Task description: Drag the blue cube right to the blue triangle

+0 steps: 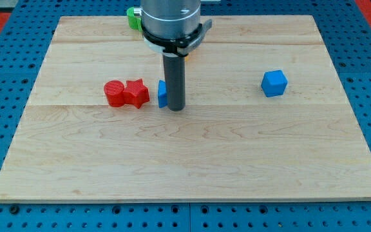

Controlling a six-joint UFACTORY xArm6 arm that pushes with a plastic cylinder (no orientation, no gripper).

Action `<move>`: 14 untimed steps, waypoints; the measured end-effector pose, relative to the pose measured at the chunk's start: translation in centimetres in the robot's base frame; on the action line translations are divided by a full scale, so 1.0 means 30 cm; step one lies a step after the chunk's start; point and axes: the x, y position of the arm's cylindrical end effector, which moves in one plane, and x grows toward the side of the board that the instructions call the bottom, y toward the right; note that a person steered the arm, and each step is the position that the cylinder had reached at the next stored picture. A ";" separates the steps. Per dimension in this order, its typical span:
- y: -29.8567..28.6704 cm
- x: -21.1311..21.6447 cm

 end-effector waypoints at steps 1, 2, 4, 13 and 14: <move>0.208 0.003; 0.435 -0.014; 0.705 -0.112; -0.156 -0.346; -0.151 -0.328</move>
